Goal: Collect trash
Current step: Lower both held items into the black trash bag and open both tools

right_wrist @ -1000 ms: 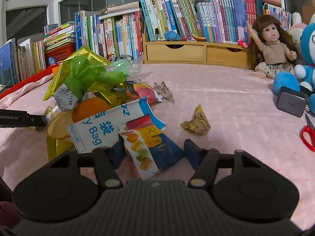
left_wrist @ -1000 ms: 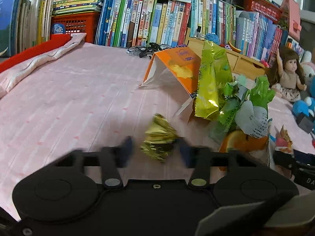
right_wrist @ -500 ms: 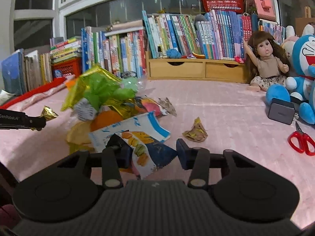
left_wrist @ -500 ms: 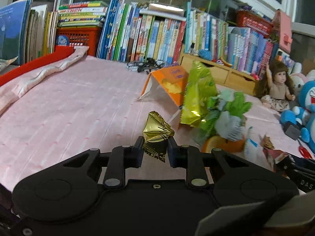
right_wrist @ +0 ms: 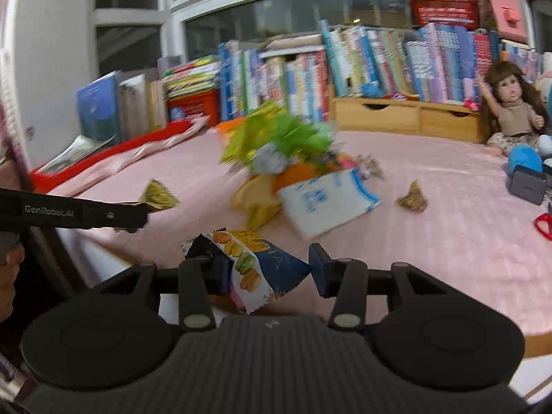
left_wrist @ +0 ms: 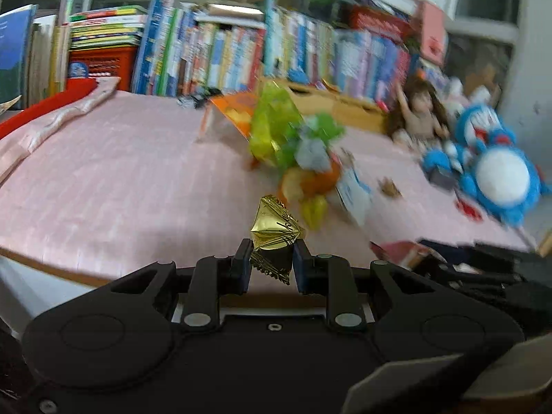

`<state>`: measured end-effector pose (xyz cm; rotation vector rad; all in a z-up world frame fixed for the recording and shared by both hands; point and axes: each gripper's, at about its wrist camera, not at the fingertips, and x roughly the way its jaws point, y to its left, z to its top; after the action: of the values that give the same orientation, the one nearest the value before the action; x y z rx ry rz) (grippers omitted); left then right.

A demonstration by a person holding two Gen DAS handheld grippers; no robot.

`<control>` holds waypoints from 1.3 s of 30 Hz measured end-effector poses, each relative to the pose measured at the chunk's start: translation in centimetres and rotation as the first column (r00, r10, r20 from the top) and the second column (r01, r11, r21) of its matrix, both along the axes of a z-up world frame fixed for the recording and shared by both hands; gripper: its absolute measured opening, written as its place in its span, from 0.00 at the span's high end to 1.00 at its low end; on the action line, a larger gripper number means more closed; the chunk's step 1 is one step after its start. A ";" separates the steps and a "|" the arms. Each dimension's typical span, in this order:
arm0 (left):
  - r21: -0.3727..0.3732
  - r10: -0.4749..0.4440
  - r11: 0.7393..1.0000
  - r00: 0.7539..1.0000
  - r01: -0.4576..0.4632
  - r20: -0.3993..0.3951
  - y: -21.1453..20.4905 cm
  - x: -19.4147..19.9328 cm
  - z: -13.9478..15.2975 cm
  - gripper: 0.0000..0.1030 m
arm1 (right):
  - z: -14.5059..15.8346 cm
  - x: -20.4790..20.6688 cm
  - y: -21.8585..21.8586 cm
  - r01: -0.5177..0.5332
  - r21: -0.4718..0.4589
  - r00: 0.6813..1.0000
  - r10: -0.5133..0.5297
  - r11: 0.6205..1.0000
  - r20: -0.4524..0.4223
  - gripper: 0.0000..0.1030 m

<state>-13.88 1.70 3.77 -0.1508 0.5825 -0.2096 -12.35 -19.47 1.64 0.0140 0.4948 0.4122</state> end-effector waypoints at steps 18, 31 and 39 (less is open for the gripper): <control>0.050 -0.067 0.994 0.910 0.096 -0.408 -0.2 -4.6 -9.9 0.77 | -8.7 -4.3 3.3 -0.225 -0.148 0.946 0.179 0.963 -0.269 0.44; 0.097 -0.093 0.983 0.871 0.159 -0.483 -0.3 -4.7 -12.3 0.70 | -10.6 -4.0 3.9 -0.312 -0.196 0.909 0.232 0.930 -0.346 0.21; 0.117 -0.090 0.979 0.869 0.167 -0.486 -1.6 -3.5 -12.7 0.48 | -10.6 -3.7 4.6 -0.338 -0.208 0.905 0.256 0.918 -0.340 0.16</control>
<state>-17.41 0.09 -8.89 -0.0079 1.1046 -0.2576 -16.02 -14.90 -9.00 -0.2625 0.8631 0.6497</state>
